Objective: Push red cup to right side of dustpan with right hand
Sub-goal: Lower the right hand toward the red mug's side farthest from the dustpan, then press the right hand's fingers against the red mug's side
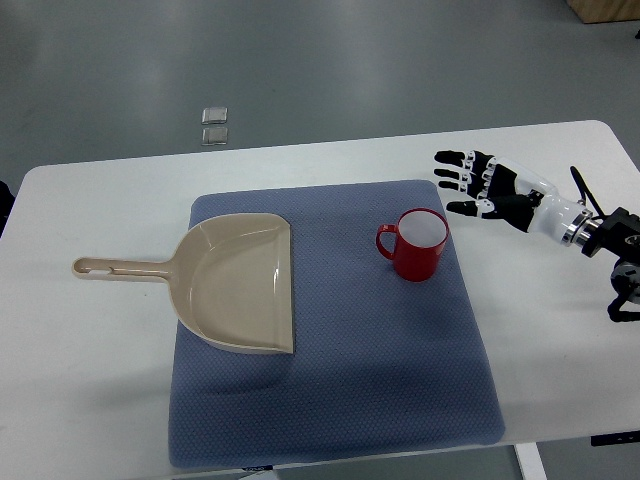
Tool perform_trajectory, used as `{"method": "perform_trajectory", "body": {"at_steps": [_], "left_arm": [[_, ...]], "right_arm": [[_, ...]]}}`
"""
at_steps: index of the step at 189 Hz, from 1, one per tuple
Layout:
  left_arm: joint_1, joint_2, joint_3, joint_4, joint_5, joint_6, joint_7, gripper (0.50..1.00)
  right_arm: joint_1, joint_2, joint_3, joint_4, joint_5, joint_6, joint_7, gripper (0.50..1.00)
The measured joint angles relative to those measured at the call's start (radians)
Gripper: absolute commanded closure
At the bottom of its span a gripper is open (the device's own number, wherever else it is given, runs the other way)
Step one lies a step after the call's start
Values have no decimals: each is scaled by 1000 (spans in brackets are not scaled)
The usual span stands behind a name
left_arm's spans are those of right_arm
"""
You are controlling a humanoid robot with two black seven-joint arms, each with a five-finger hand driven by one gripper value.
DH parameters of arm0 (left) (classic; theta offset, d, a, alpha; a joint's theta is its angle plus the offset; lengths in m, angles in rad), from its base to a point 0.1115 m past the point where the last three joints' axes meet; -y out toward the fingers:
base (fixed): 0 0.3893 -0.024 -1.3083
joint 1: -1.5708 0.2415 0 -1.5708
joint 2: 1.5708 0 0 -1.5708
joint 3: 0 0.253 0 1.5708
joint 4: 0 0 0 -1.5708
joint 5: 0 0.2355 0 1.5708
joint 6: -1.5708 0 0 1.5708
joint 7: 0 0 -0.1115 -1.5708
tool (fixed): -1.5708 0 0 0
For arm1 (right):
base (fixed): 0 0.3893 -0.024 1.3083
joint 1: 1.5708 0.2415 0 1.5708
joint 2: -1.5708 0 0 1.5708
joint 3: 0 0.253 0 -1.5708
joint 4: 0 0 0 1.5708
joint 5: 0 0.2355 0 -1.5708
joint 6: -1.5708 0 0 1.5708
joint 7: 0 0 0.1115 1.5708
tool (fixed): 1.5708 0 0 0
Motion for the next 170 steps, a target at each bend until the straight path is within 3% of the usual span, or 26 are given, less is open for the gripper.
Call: {"method": "perform_trajectory", "body": {"at_steps": [86, 170], "left_arm": [[-1, 0, 1, 0, 0, 0, 0, 500], [-1, 0, 0, 0, 0, 0, 0, 500]], "right_arm": [[-60, -8, 2, 0, -58, -4, 54, 566], [-106, 36, 1, -2, -82, -72, 68, 566]]}}
